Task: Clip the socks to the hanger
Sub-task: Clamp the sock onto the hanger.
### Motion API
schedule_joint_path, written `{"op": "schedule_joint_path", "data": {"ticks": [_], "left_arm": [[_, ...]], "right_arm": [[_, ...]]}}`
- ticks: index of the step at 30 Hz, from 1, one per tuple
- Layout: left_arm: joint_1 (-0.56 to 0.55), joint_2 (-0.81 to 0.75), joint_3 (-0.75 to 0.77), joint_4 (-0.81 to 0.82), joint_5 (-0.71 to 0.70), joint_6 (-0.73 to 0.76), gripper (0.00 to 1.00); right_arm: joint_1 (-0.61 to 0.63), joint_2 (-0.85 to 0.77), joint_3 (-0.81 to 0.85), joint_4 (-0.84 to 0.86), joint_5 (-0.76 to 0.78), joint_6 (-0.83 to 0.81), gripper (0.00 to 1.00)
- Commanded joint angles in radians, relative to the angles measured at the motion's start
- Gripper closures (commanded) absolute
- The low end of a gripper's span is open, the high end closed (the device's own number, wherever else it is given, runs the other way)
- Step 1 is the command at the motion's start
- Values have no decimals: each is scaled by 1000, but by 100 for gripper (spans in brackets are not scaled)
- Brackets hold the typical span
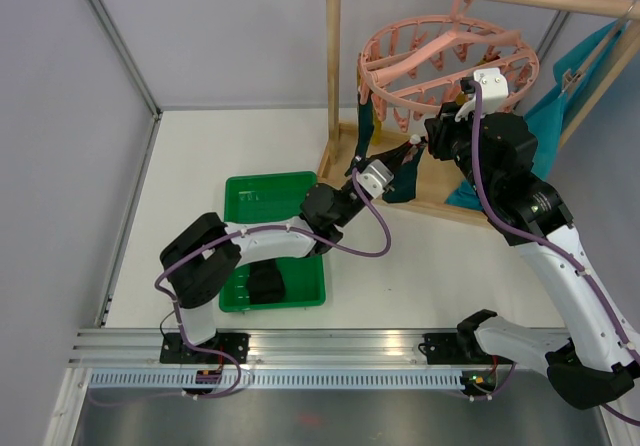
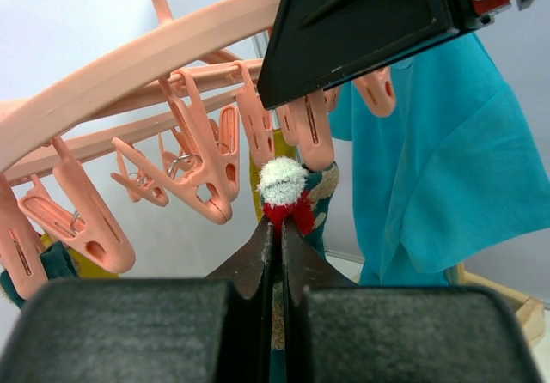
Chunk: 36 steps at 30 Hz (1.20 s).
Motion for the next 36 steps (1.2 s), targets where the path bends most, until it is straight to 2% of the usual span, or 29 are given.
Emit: {"op": "schedule_joint_path", "data": {"ticks": [1, 36], "left_arm": [[-1, -47, -17, 56, 34, -40, 98], [-2, -1, 87, -3, 61, -92, 98]], "right_arm": [[-3, 4, 40, 49, 25, -15, 100], [-3, 0, 42, 44, 13, -13, 100]]}}
